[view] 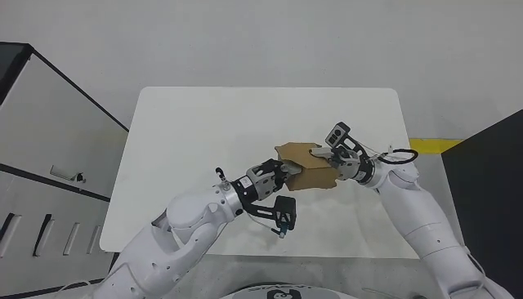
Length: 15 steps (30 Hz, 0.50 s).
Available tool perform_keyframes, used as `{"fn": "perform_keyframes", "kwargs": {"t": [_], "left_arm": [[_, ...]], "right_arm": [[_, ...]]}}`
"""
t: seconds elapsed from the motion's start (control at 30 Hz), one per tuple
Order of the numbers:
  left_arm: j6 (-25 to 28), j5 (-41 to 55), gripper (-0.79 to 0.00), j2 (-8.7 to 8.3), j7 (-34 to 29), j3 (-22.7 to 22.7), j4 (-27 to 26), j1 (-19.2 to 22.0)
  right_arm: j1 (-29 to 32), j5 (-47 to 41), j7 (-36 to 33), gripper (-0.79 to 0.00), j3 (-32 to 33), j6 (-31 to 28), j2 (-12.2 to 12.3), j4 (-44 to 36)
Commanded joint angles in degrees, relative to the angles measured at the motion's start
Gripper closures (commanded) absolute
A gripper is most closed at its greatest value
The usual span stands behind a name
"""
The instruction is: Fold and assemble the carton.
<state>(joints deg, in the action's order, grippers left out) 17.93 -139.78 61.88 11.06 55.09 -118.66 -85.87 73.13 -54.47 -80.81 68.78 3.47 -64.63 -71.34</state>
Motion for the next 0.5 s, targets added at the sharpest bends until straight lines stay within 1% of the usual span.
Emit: {"fn": "perform_keyframes", "kwargs": {"t": [0.0,0.2,0.47], "left_arm": [[-0.10,0.03,0.000,0.02,-0.13,0.02,-0.11,0.00],[-0.71,-0.44,0.000,-0.27,-0.78,1.60,-1.24,-1.28],[-2.03,-0.62,0.000,-0.86,-2.78,5.91,-3.55,-3.86]], "right_arm": [[0.07,-0.04,0.08,0.000,0.09,-0.05,0.02,0.07],[0.24,1.22,1.09,0.000,1.52,-0.66,0.40,0.40],[1.70,2.84,3.58,0.000,3.58,-2.00,0.94,-1.21]]}}
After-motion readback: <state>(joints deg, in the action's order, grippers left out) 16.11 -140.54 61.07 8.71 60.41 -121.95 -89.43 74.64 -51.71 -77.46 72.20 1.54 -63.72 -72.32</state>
